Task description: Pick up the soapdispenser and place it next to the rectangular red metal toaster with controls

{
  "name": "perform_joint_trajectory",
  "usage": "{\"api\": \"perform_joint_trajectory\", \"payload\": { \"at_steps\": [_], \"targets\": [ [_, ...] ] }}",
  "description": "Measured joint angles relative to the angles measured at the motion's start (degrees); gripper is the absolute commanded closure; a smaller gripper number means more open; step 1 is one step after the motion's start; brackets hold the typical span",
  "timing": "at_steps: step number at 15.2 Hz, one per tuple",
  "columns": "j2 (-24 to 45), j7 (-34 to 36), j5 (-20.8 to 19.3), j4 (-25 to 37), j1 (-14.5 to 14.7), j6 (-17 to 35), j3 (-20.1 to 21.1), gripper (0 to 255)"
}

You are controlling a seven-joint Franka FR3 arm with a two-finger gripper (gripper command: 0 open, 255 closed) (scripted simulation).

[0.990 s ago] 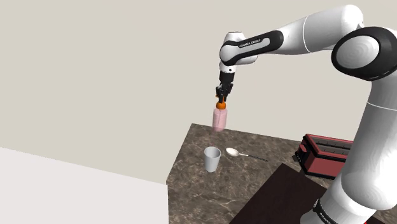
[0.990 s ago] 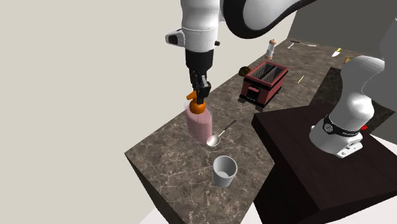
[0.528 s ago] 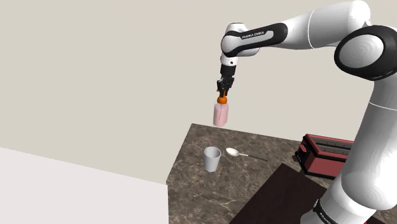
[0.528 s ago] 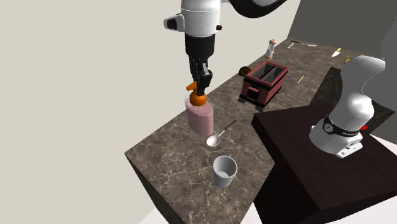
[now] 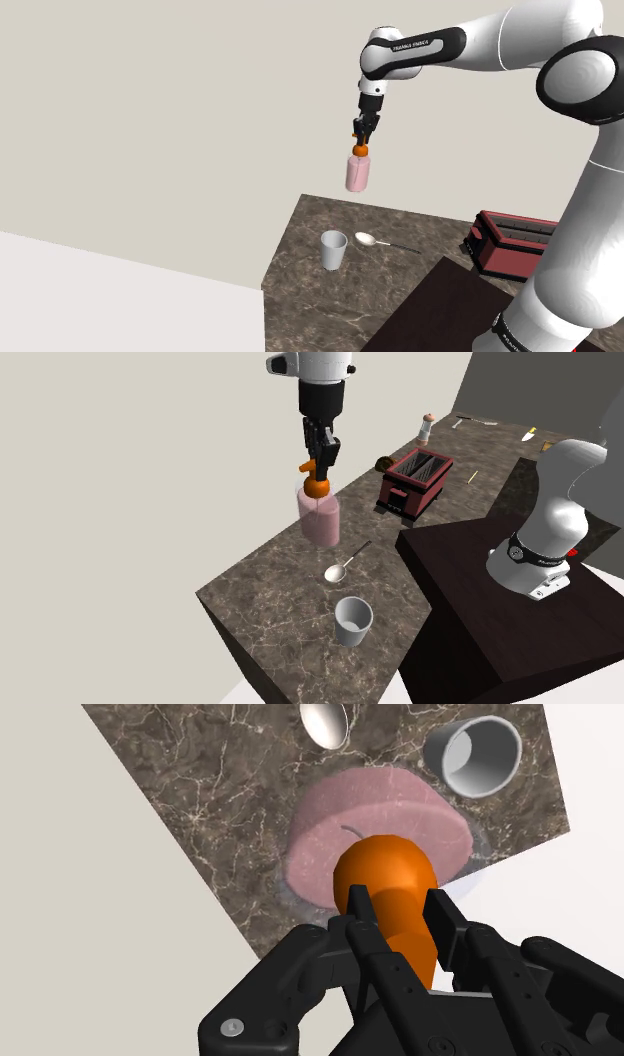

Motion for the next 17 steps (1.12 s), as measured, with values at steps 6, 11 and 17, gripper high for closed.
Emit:
{"api": "perform_joint_trajectory", "payload": {
  "at_steps": [6,11,17],
  "targets": [
    [-4.7,-6.9,-0.1,-5.8,-3.7,1.0,-3.2,255],
    [-6.8,-13.2,-0.3,-8.5,-6.9,1.5,-6.3,255],
    [-7.3,-21.5,-0.3,-9.3,-11.1,1.7,-10.5,255]
  ]
}}
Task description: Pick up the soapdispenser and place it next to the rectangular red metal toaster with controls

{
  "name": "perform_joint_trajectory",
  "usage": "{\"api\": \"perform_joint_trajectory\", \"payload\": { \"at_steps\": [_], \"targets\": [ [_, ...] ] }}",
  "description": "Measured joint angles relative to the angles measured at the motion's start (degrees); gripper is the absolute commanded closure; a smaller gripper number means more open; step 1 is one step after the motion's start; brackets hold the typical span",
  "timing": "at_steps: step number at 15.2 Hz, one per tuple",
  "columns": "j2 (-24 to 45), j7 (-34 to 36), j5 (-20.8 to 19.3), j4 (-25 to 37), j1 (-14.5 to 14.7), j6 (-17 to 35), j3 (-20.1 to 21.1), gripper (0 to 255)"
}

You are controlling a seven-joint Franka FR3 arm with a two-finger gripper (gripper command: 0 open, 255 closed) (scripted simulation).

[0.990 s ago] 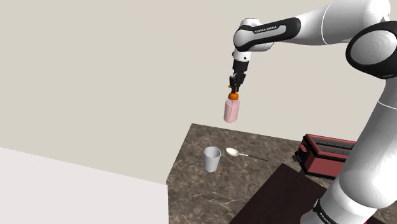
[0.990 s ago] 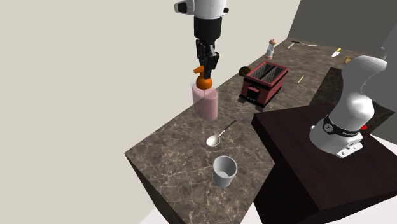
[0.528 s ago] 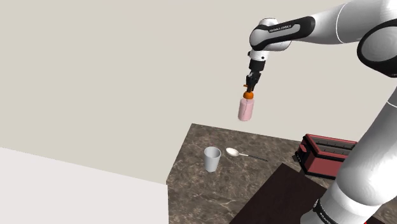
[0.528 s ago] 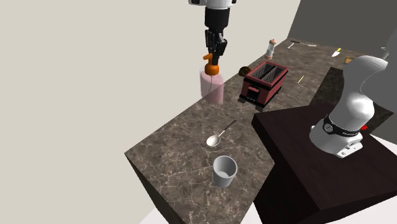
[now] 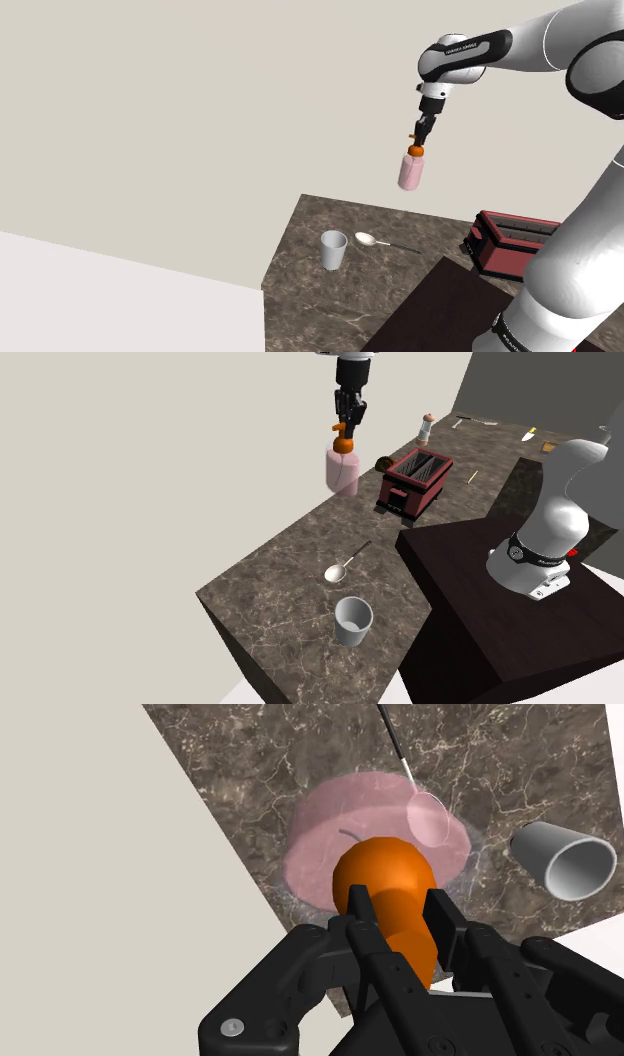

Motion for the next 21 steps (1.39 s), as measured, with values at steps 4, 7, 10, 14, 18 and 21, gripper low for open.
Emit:
{"api": "perform_joint_trajectory", "payload": {
  "at_steps": [4,7,10,14,18,21],
  "targets": [
    [0.4,-5.4,0.1,0.7,-2.7,-0.4,-2.7,255],
    [1.7,-9.6,0.7,2.3,-4.8,-0.8,-4.8,255],
    [3.6,-14.1,1.5,4.1,-7.0,-1.0,-6.8,255],
    [6.0,-19.8,2.7,7.1,-10.1,-2.0,-9.2,255],
    [10.5,-26.1,5.0,12.4,-13.9,-3.6,-11.5,255],
    [11.5,-27.5,5.6,12.0,-14.7,-2.3,-11.9,255]
  ]
}}
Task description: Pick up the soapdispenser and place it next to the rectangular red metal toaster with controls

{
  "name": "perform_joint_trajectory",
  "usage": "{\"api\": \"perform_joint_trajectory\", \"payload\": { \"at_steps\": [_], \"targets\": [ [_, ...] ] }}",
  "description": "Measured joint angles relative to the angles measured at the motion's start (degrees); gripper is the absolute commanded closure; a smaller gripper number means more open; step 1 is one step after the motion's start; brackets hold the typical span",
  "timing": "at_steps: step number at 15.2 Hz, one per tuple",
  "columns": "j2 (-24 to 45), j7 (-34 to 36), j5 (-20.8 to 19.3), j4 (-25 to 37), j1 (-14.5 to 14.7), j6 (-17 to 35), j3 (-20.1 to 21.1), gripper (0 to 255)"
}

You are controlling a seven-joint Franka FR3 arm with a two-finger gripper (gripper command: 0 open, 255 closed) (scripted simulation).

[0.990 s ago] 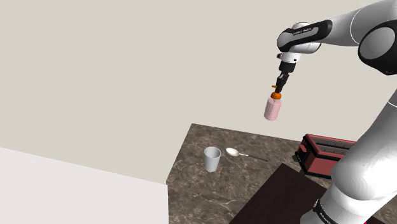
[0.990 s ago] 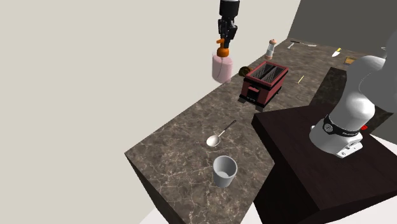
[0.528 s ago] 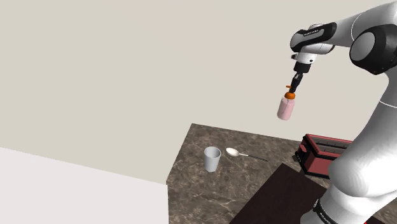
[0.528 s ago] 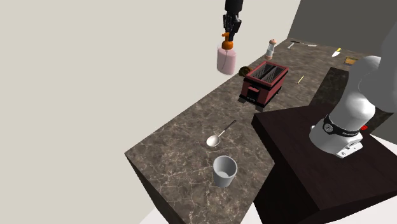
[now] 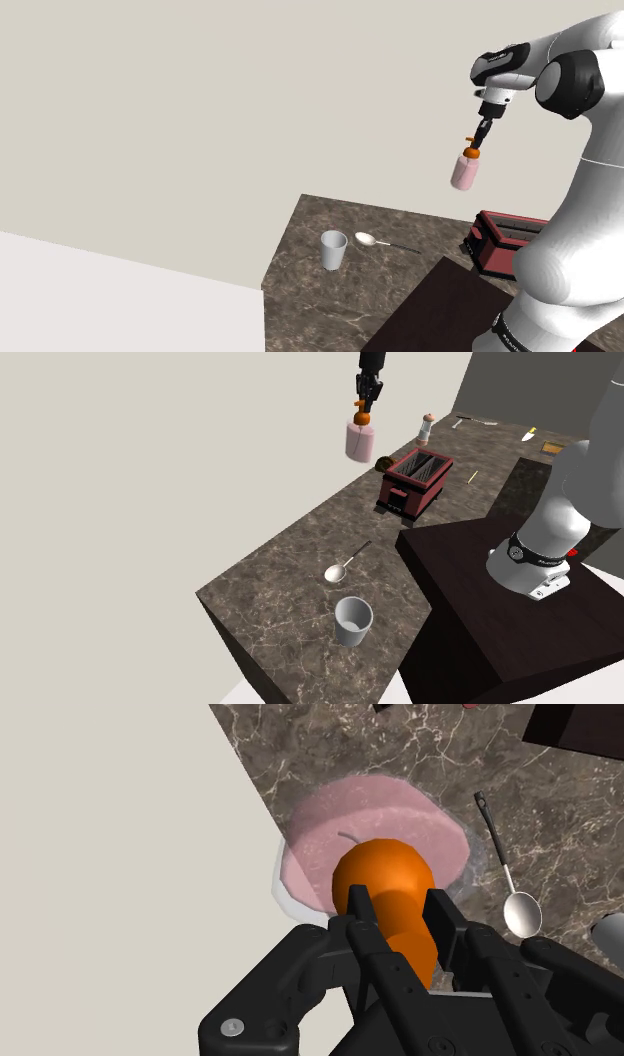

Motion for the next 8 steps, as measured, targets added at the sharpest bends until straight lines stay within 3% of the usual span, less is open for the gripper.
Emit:
{"api": "perform_joint_trajectory", "payload": {
  "at_steps": [8],
  "targets": [
    [0.8,-0.6,0.6,-5.1,0.0,5.9,0.2,255]
  ]
}}
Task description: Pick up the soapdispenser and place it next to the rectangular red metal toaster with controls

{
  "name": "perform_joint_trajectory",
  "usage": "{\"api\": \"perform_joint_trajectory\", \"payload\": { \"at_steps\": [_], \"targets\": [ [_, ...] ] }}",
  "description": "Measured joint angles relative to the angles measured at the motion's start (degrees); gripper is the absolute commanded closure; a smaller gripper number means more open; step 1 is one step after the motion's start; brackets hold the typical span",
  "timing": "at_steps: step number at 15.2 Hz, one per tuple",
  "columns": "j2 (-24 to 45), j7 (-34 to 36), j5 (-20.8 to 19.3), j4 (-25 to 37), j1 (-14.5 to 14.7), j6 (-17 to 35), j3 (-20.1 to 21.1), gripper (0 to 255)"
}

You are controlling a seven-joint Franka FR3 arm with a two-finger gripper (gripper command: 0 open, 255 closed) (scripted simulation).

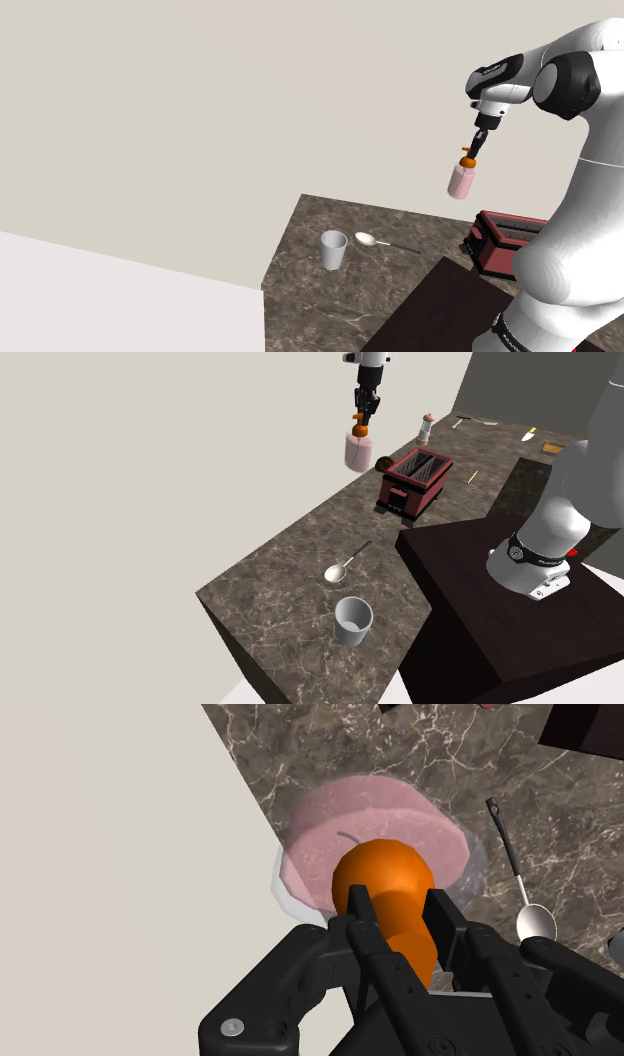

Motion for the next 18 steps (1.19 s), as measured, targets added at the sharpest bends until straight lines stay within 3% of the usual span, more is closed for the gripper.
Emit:
{"api": "perform_joint_trajectory", "payload": {
  "at_steps": [18],
  "targets": [
    [4.3,-2.2,2.8,-8.6,-0.5,12.3,0.8,255]
  ]
}}
